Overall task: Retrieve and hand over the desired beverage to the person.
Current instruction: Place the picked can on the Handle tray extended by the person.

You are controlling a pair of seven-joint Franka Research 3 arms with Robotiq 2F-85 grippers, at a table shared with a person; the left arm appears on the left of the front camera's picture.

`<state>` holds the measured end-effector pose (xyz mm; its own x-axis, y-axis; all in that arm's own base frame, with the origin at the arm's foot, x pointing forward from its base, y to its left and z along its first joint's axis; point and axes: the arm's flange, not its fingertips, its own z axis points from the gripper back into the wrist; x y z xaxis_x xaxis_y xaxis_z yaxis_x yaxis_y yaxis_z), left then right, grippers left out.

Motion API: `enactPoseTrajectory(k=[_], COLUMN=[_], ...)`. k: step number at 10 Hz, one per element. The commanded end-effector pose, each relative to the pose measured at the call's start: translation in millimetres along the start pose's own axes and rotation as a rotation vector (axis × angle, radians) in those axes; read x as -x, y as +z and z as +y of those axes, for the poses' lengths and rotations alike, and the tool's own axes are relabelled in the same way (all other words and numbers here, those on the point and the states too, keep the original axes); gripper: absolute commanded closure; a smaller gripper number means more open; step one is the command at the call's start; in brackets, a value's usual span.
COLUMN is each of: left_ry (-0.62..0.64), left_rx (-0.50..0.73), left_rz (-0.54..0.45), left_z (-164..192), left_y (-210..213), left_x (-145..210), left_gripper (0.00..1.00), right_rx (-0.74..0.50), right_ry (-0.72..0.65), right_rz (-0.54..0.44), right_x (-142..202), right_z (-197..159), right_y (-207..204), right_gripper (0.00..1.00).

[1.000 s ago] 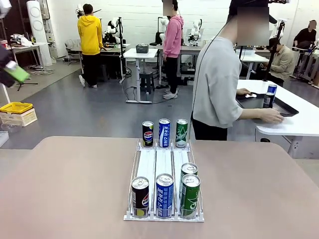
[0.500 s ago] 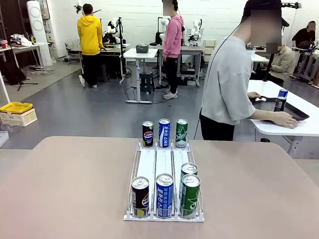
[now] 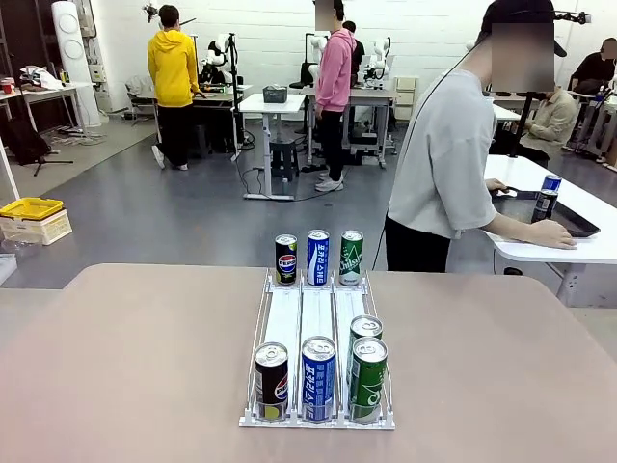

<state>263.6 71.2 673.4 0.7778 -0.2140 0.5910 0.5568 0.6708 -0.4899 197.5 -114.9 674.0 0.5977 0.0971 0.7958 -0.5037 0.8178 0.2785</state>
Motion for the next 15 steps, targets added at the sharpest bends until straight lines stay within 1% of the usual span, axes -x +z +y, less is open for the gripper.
enactPoseTrajectory(k=[1, 15], left_ry=[-0.009, -0.009], left_rx=[0.003, 0.003], left_rz=[0.013, 0.013], left_z=[-1.4, -1.4], left_y=[0.7, 0.7], left_x=[-1.3, -1.3], left_gripper=[0.0, 0.0], right_rx=[-0.015, -0.015], right_ry=[0.003, 0.003], right_rz=[-0.002, -0.002], right_x=[0.1, 0.1], right_z=[0.7, 0.7], right_y=[-1.7, -1.7], right_gripper=[0.0, 0.0])
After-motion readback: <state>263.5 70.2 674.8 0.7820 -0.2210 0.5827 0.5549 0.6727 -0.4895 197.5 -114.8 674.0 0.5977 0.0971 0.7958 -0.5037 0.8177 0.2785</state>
